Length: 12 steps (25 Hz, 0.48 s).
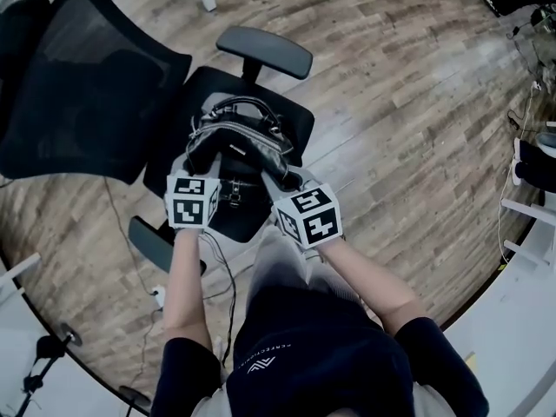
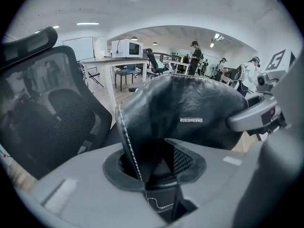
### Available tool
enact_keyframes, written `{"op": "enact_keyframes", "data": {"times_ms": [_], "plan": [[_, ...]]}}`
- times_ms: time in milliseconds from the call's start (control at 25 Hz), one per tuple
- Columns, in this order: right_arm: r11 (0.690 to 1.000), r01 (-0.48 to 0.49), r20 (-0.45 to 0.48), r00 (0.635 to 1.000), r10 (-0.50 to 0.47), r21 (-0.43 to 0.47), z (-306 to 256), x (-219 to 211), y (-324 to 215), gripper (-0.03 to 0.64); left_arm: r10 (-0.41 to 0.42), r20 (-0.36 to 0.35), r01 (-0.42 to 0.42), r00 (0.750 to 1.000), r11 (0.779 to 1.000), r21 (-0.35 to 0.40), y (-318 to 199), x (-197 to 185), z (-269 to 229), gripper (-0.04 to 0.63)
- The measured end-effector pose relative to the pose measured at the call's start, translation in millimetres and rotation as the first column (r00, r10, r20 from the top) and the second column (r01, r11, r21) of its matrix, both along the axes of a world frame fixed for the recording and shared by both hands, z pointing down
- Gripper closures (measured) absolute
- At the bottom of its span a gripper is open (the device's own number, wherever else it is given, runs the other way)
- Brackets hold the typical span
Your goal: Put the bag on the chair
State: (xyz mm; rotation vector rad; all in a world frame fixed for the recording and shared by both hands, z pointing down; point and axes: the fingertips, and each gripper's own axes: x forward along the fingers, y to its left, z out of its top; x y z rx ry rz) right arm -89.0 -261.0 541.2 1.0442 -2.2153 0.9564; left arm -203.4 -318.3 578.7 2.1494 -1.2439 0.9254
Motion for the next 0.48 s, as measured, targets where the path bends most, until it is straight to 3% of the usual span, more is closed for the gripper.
{"op": "enact_keyframes", "data": {"times_ms": [320, 480], "plan": [[1.0, 0.026, 0.021, 0.999, -0.026, -0.007, 15, -4, 4, 0.569, -0.041, -0.034, 0.04, 0.999, 0.999, -0.016, 7, -11, 20, 0.428], [0.999, 0.036, 0.023, 0.999, -0.036, -0.008, 19, -11, 3, 0.558, -0.099, -0.072, 0.099, 0.992, 0.995, -0.006, 8, -23, 29, 0.397]]}}
